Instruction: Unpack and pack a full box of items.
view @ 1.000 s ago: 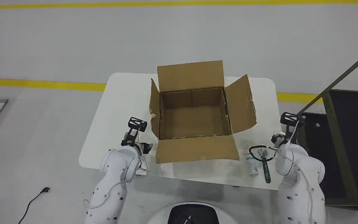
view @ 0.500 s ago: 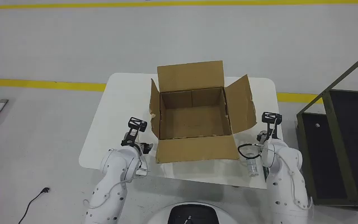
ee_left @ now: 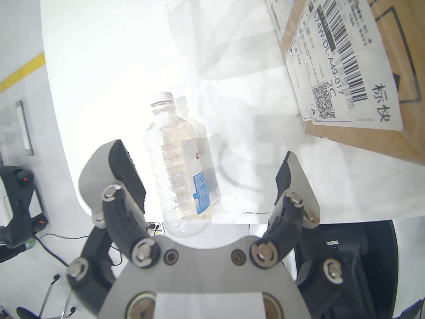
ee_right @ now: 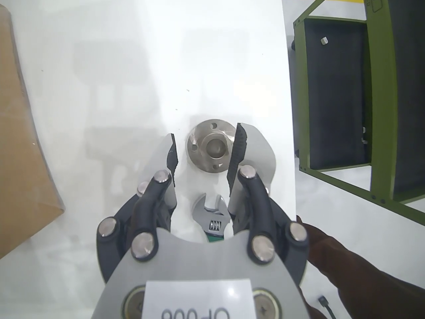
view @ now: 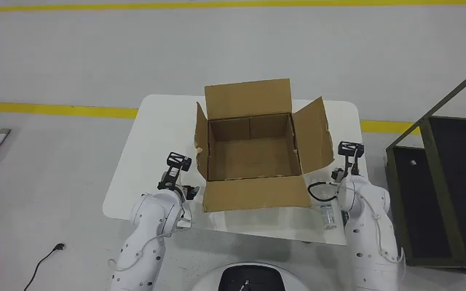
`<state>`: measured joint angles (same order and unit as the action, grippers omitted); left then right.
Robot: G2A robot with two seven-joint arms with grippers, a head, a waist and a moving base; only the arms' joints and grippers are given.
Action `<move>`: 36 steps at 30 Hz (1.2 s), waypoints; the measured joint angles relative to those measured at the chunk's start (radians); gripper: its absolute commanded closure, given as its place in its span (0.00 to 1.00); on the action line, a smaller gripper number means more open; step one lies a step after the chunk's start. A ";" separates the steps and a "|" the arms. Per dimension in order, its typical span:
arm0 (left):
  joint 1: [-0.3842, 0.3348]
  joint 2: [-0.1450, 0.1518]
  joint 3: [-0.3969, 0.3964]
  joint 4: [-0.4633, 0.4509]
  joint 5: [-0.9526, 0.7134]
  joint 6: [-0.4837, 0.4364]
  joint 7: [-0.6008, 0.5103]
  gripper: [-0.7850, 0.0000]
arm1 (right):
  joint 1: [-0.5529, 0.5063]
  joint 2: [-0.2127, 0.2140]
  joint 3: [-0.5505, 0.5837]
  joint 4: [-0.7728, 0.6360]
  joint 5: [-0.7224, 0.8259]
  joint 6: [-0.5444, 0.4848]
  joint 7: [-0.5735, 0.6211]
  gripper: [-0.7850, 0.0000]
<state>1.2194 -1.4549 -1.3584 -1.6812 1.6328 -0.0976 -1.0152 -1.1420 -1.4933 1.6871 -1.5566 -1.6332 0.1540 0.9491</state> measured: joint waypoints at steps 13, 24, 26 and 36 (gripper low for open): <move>0.000 0.000 0.000 0.000 0.000 0.000 0.000 0.00 | -0.003 0.008 0.099 -0.421 0.376 -0.111 -0.201 1.00; 0.000 0.000 0.000 0.000 0.000 0.000 0.000 0.00 | 0.005 0.013 0.091 -0.429 0.377 -0.140 -0.200 1.00; 0.000 0.000 0.000 0.000 0.000 0.000 0.000 0.00 | -0.016 0.019 0.061 -0.448 0.326 -0.194 -0.256 1.00; 0.000 0.000 0.000 0.000 0.000 0.000 0.000 0.00 | -0.099 0.027 0.008 -0.401 0.309 -0.358 -0.762 1.00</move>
<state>1.2194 -1.4549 -1.3584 -1.6812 1.6328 -0.0976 -1.0152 -1.2410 -1.4659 1.6948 -1.9580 -1.3240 -0.2036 0.1873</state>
